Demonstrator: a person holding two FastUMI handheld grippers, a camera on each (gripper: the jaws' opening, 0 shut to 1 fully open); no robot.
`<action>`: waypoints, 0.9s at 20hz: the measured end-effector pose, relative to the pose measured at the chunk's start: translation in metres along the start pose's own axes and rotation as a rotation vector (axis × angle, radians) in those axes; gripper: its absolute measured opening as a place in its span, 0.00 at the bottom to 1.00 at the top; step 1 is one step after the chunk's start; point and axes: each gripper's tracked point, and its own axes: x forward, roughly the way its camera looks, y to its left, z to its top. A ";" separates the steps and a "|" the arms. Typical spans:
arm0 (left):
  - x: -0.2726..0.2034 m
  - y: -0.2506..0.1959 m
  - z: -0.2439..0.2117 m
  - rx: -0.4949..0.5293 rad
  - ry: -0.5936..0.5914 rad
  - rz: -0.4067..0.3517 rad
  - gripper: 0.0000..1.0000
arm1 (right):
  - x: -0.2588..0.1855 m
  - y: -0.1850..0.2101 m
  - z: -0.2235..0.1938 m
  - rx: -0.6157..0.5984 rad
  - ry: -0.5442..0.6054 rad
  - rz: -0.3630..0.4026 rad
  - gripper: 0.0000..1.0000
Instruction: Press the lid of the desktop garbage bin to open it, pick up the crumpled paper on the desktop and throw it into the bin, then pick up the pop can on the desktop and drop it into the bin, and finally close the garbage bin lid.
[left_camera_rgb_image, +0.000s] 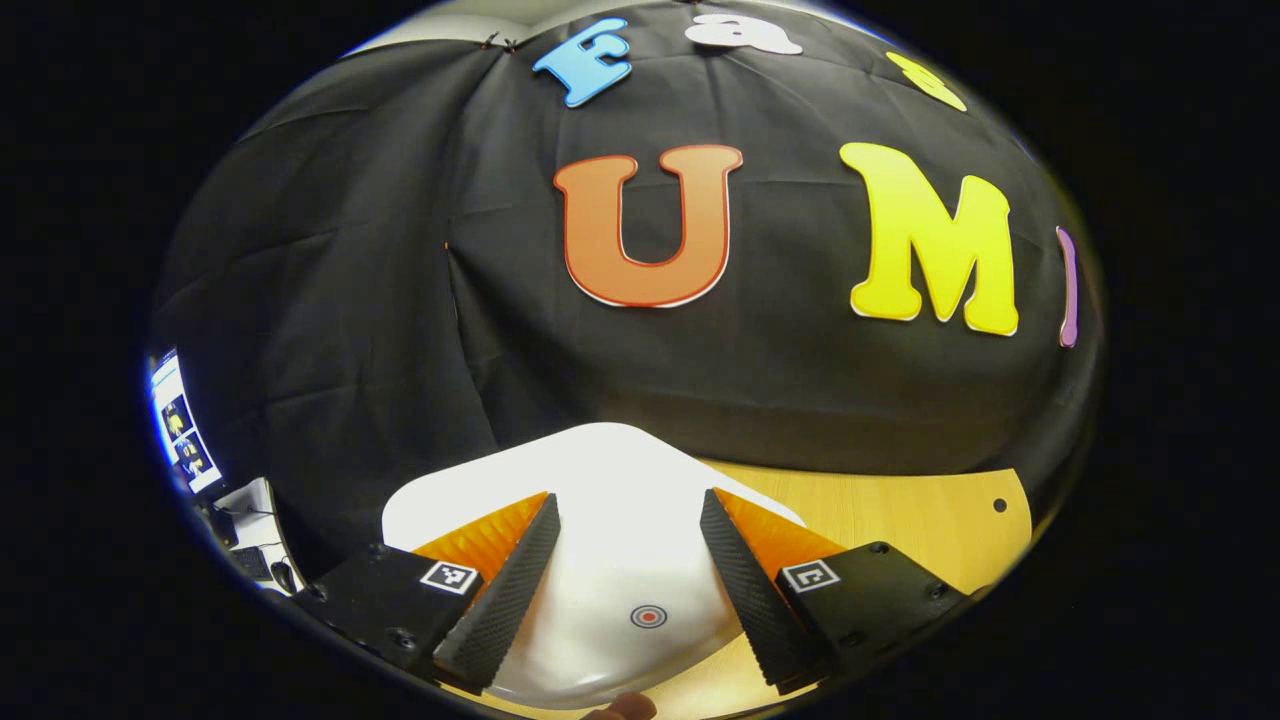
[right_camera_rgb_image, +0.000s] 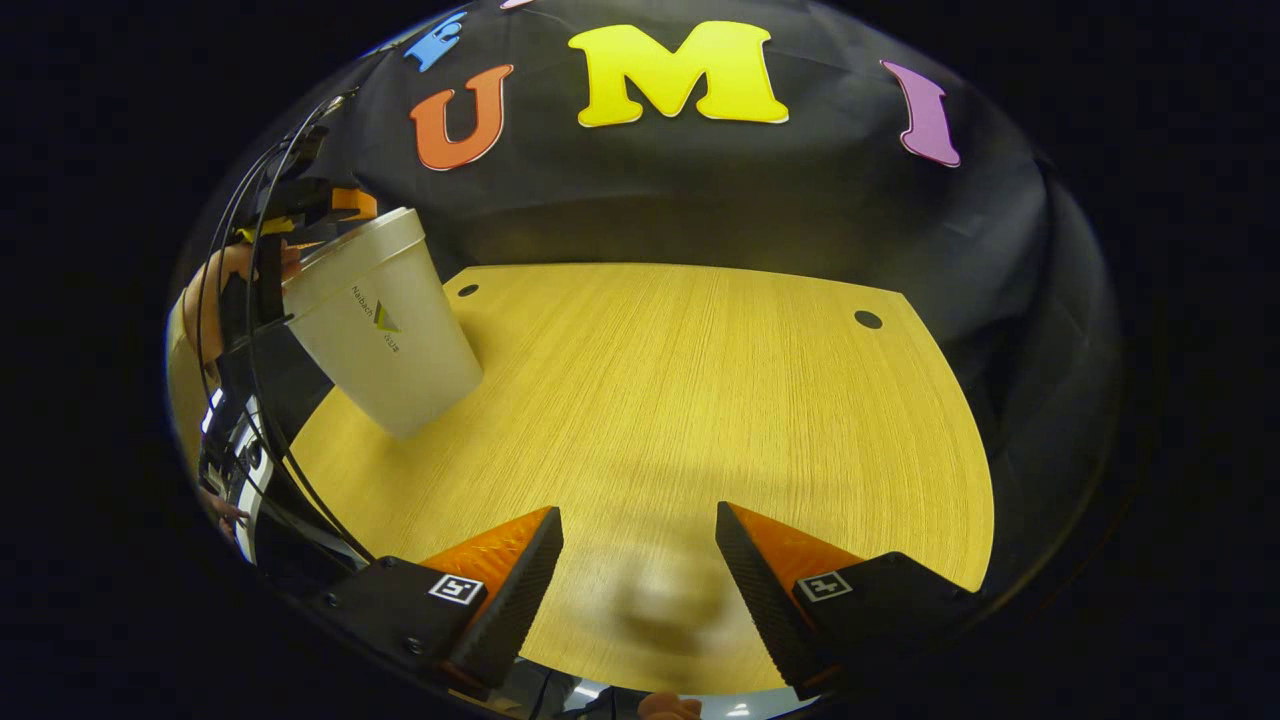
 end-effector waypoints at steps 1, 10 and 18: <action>0.000 -0.002 0.000 0.003 -0.019 0.009 0.95 | 0.002 0.000 -0.002 -0.001 0.004 -0.002 0.97; -0.001 -0.003 -0.002 -0.047 -0.227 0.065 0.95 | 0.004 0.001 -0.023 -0.004 0.042 -0.012 0.97; -0.007 -0.003 0.001 -0.013 -0.211 0.073 0.94 | -0.001 0.012 -0.014 -0.021 0.018 0.003 0.97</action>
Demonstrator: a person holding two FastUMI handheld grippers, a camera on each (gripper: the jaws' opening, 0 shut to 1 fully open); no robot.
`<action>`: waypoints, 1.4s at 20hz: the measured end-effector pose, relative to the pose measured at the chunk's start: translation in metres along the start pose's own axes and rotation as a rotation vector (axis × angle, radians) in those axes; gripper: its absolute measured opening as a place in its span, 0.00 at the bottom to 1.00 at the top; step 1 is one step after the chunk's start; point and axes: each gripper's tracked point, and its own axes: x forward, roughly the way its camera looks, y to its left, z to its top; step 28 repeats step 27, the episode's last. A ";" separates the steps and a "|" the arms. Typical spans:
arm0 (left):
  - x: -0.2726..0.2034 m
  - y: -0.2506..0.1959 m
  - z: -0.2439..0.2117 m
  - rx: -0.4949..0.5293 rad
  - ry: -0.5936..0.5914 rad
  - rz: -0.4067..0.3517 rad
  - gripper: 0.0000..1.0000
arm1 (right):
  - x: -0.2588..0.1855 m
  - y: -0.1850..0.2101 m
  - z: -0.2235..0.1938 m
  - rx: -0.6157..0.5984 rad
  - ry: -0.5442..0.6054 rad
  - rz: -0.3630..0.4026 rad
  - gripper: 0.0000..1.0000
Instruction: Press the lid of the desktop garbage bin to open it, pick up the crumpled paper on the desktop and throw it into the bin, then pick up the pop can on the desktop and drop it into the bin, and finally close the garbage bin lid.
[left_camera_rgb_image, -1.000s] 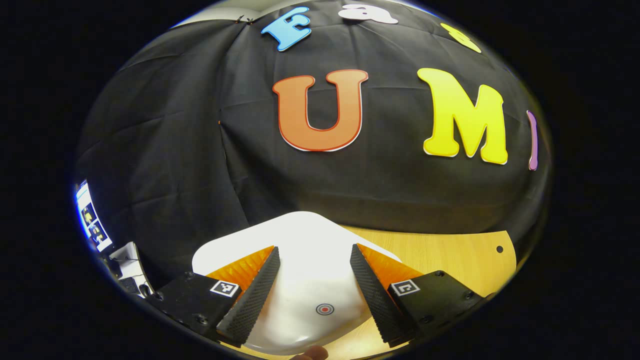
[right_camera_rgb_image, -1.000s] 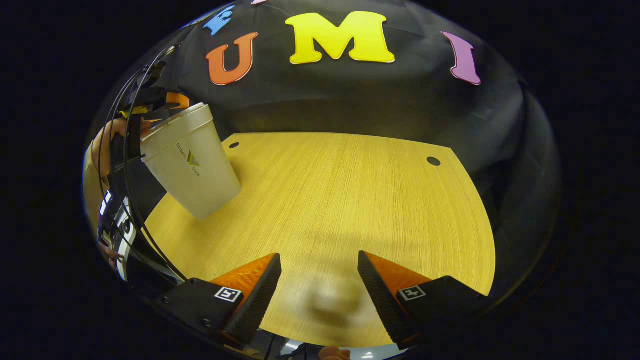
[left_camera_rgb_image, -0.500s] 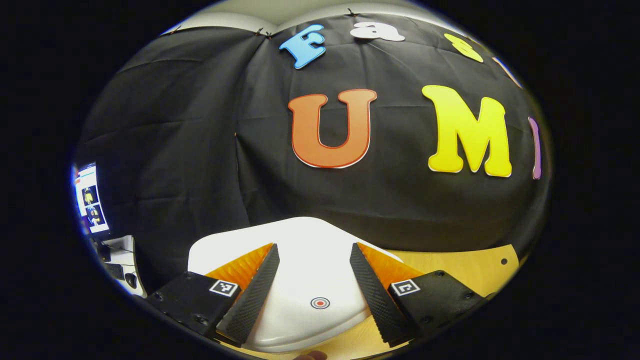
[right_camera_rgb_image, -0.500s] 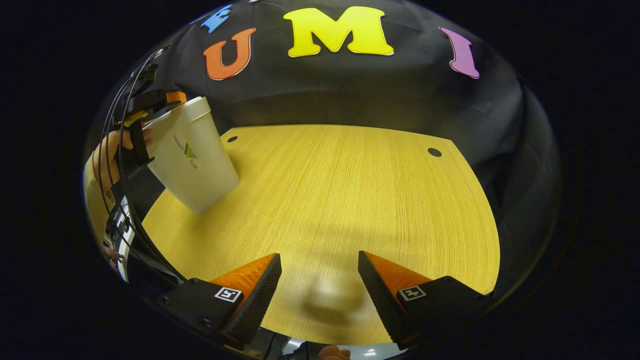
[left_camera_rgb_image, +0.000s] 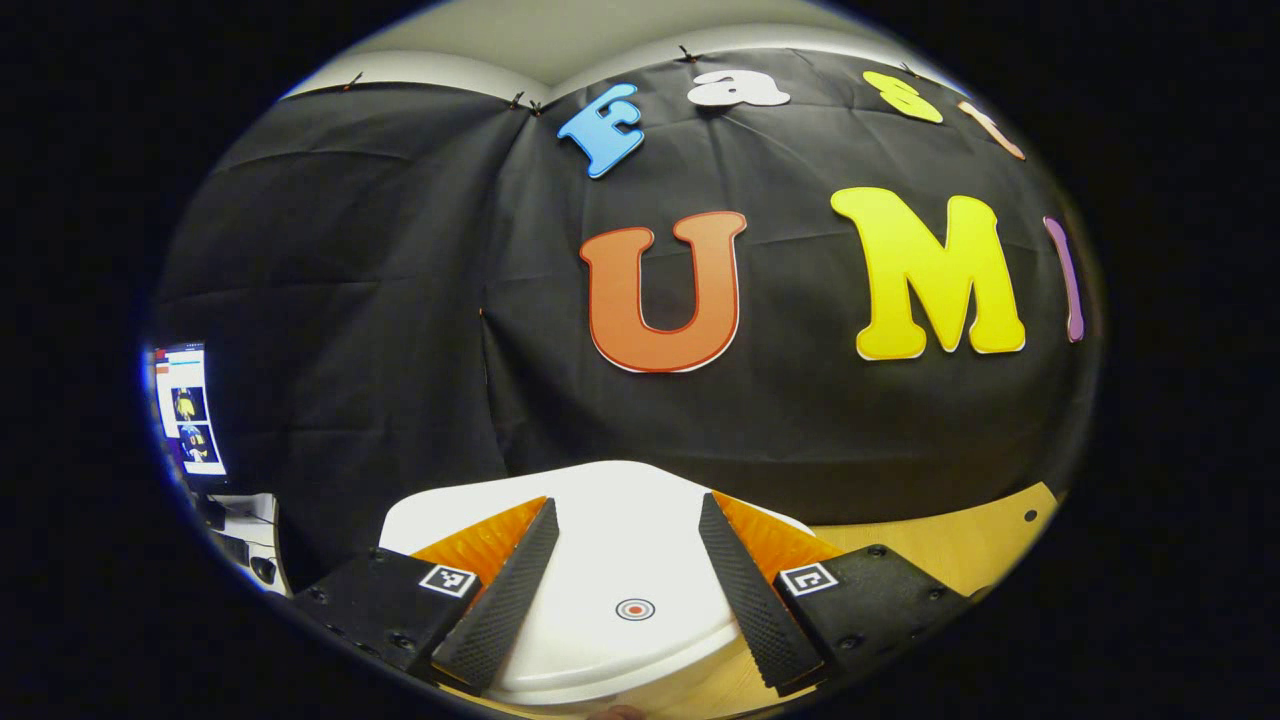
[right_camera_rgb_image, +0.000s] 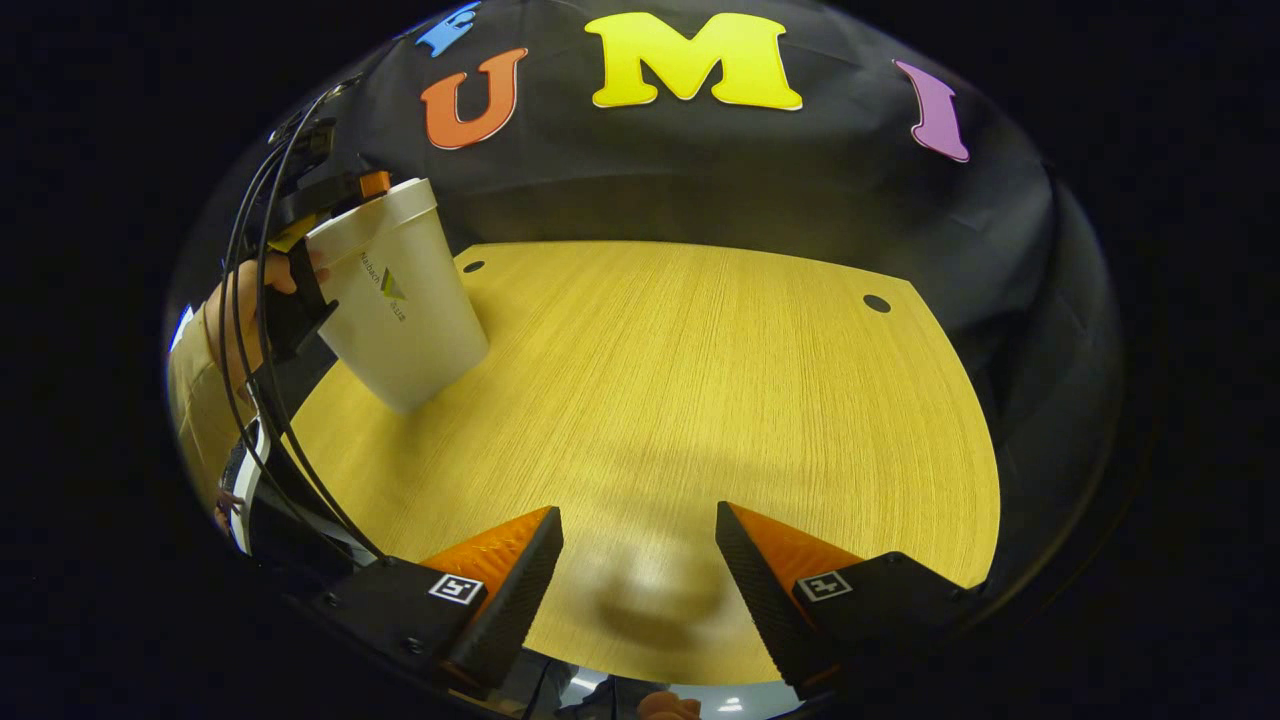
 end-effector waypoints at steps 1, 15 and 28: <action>-0.004 -0.002 0.005 -0.012 0.014 -0.010 0.94 | -0.001 0.001 0.005 0.006 -0.013 0.003 0.97; -0.176 -0.014 0.039 0.038 0.046 -0.308 0.94 | -0.102 0.004 0.119 -0.022 -0.353 -0.036 0.97; -0.219 -0.024 0.034 0.076 0.042 -0.411 0.95 | -0.193 0.003 0.146 -0.063 -0.627 -0.185 0.96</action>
